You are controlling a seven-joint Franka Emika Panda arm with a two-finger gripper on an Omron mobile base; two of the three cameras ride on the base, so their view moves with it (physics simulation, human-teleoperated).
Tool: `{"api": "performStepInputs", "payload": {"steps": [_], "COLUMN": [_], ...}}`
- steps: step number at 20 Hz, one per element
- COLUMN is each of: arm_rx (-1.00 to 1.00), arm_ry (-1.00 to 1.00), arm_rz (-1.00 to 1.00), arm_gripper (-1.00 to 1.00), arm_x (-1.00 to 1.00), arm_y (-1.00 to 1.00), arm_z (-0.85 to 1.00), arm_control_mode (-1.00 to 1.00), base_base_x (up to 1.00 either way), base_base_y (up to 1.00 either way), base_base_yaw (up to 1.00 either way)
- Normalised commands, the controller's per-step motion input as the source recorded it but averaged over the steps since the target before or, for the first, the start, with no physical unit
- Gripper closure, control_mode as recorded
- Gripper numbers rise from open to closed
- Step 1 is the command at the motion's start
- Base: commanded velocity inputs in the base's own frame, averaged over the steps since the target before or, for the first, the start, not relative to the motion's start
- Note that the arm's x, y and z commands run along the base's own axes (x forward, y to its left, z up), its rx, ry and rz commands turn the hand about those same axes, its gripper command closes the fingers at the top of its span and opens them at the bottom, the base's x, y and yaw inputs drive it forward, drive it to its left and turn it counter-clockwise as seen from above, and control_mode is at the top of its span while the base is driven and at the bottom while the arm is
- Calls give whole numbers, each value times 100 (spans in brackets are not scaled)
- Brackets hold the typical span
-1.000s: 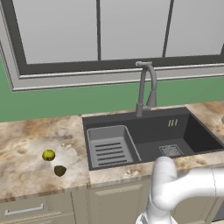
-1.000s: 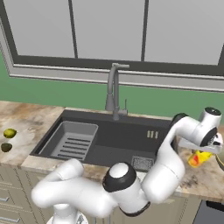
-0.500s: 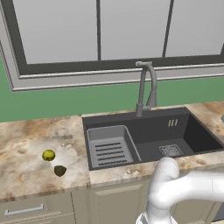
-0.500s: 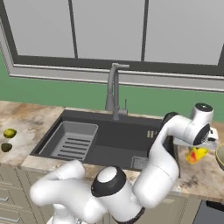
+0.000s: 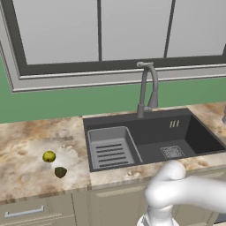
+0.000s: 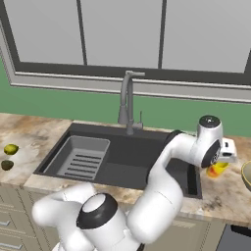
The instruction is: Remove the pear and kiwi from the sink. Then move the bowl and cup from the counter to the sink for washing.
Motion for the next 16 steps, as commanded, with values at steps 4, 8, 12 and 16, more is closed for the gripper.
{"api": "performStepInputs", "payload": {"steps": [4, 8, 12, 16], "arm_rx": [-5, -7, -8, -6], "arm_ry": [-7, 0, 0, 0], "arm_rz": [1, 3, 4, 8], "arm_gripper": [100, 100, 100, 100], "arm_x": [-7, -1, 0, 0], "arm_y": [36, 41, 38, 35], "arm_z": [16, 19, 14, 14], "arm_control_mode": [-100, -100, -100, -100], "base_base_x": [0, 0, 0, 0], "base_base_y": [0, 0, 0, 0], "base_base_yaw": [0, 0, 0, 0]}}
